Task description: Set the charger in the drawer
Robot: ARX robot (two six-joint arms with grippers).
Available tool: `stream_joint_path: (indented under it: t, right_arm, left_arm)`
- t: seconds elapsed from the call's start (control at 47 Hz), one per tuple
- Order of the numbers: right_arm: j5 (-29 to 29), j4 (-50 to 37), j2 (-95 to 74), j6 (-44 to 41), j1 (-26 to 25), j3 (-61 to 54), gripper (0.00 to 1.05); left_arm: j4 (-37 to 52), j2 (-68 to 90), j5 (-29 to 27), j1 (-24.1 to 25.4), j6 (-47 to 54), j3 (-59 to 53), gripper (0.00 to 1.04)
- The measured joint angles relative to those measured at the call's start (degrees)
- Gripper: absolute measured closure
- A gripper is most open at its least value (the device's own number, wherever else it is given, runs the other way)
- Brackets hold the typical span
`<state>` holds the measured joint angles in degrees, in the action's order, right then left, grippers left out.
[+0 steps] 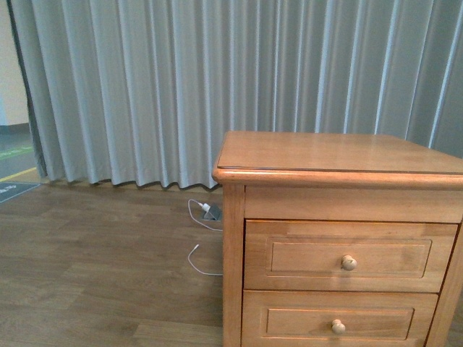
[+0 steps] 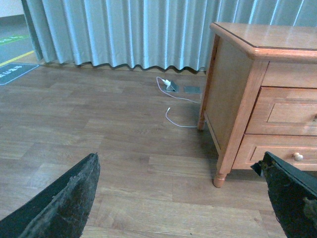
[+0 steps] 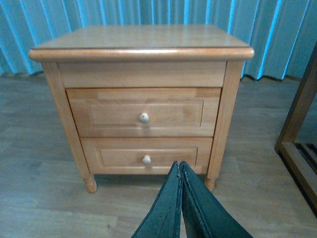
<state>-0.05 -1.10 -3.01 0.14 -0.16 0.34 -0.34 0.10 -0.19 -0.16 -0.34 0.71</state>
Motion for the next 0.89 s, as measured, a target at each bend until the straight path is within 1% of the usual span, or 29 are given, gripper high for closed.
stream_joint_path:
  t: [0.064,0.489,0.532,0.723,0.766,0.83,0.894]
  right_arm:
    - [0.0,0.76,2.69,0.0,0.0,0.0,1.03]
    - [0.0,1.03,2.75,0.0,0.0,0.0,1.03]
    - [0.0,1.03,2.75,-0.09,0.0,0.0,0.98]
    - [0.0,1.03,2.75,-0.09,0.0,0.0,0.66]
    - [0.0,1.03,2.75,-0.09,0.0,0.0,0.56]
    - [0.0,1.03,2.75,-0.09,0.0,0.0,0.45]
    - [0.0,1.03,2.75,-0.09,0.0,0.0,0.3]
  left_arm:
    - [0.02,-0.02,0.04,0.0,0.0,0.0,0.06]
    - [0.02,-0.02,0.04,0.0,0.0,0.0,0.06]
    - [0.02,-0.02,0.04,0.0,0.0,0.0,0.06]
    - [0.0,-0.02,0.04,0.0,0.0,0.0,0.06]
    - [0.02,-0.02,0.04,0.0,0.0,0.0,0.06]
    - [0.02,-0.02,0.04,0.0,0.0,0.0,0.06]
    - [0.02,-0.02,0.04,0.0,0.0,0.0,0.06]
